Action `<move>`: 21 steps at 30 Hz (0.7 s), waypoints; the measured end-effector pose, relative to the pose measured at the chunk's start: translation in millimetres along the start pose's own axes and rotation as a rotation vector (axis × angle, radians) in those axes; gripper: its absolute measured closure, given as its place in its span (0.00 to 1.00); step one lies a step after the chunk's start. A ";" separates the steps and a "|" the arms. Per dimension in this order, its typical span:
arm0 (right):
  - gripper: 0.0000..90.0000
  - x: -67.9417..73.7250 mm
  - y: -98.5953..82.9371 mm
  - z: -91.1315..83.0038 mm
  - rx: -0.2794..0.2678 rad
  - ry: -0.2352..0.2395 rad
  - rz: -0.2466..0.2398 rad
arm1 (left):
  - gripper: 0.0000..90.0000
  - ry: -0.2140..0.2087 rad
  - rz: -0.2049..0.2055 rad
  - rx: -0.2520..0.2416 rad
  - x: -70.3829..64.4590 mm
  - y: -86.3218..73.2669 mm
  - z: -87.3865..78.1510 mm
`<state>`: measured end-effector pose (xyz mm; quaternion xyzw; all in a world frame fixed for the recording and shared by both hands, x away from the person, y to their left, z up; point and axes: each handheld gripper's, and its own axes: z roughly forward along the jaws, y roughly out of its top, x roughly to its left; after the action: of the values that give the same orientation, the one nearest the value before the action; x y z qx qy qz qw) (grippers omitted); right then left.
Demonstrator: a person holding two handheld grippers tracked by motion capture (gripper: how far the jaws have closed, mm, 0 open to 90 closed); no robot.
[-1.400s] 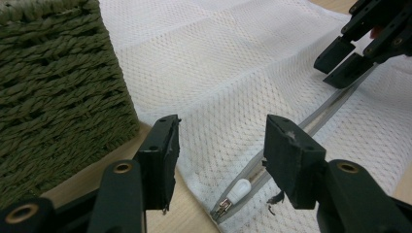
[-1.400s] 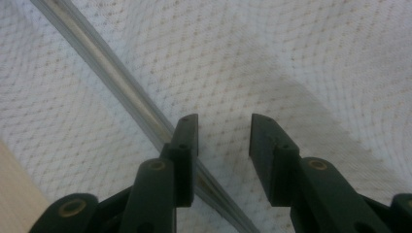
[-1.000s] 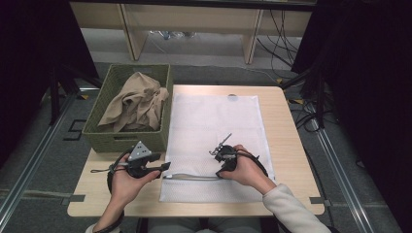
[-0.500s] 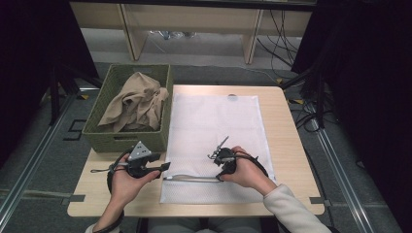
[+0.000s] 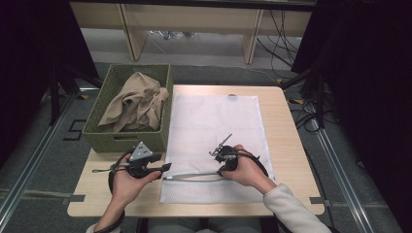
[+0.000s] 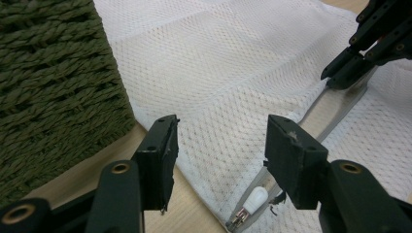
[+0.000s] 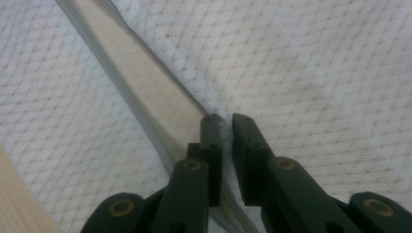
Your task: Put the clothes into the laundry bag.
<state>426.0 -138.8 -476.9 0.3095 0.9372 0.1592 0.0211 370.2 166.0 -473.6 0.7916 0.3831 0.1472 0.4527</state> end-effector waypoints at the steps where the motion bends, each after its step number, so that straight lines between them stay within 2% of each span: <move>1: 0.97 0.3 0.4 -1.3 -0.001 -0.008 0.012 | 0.51 -0.001 -0.009 -0.007 -0.6 0.1 0.6; 5: 0.99 2.2 1.5 -2.3 0.008 -0.025 0.036 | 0.51 -0.004 -0.018 -0.004 -1.3 -0.6 1.2; 6: 0.99 2.7 1.7 -2.2 0.009 -0.023 0.034 | 0.51 0.004 -0.001 0.012 0.1 -0.5 0.4; 7: 0.99 2.7 1.7 -2.2 0.009 -0.023 0.034 | 0.51 0.004 -0.001 0.012 0.1 -0.5 0.4; 8: 0.99 2.7 1.9 -2.9 -0.004 -0.034 0.028 | 0.51 0.000 -0.010 0.004 -0.8 -0.5 0.7; 9: 0.99 2.3 3.2 -6.4 -0.026 -0.044 0.024 | 0.51 0.006 0.002 0.008 -0.2 -0.2 0.0; 10: 0.99 2.2 3.8 -9.1 -0.051 -0.058 0.025 | 0.51 0.001 -0.013 -0.007 -1.2 0.1 0.0; 11: 0.99 3.0 4.8 -13.2 -0.067 -0.078 0.035 | 0.51 0.001 -0.013 -0.007 -1.2 0.1 0.0; 12: 0.99 3.5 5.9 -17.3 -0.089 -0.078 0.044 | 0.51 0.003 0.005 -0.004 -0.5 1.5 -2.0; 13: 0.99 3.8 7.0 -21.2 -0.114 -0.081 0.052 | 0.51 -0.004 -0.011 -0.022 -2.4 2.1 -1.6; 14: 0.99 4.5 8.0 -25.4 -0.135 -0.090 0.061 | 0.51 -0.002 -0.003 -0.030 -2.8 2.8 -2.3; 15: 0.99 7.2 8.8 -29.5 -0.145 -0.090 0.101 | 0.51 -0.004 -0.006 -0.041 -4.1 4.0 -3.2; 17: 0.99 6.2 10.3 -35.8 -0.196 -0.109 0.100 | 0.49 -0.008 0.004 -0.043 -3.8 5.1 -4.6; 18: 0.99 6.2 10.3 -35.8 -0.196 -0.109 0.100 | 0.49 -0.007 -0.003 -0.061 -5.1 6.3 -5.5; 19: 0.99 8.6 11.4 -41.6 -0.222 -0.118 0.124 | 0.46 -0.005 -0.006 -0.087 -6.0 8.9 -8.0; 20: 0.99 8.6 11.4 -41.6 -0.222 -0.118 0.124 | 0.43 -0.005 -0.006 -0.087 -6.0 8.9 -8.0; 21: 0.99 8.2 12.3 -45.1 -0.253 -0.142 0.117 | 0.43 0.002 0.004 -0.097 -6.6 10.9 -9.8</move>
<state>420.2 -137.5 -429.8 0.3690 0.8862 0.2546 0.1166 365.4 163.8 -458.4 0.7695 0.3743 0.1673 0.4898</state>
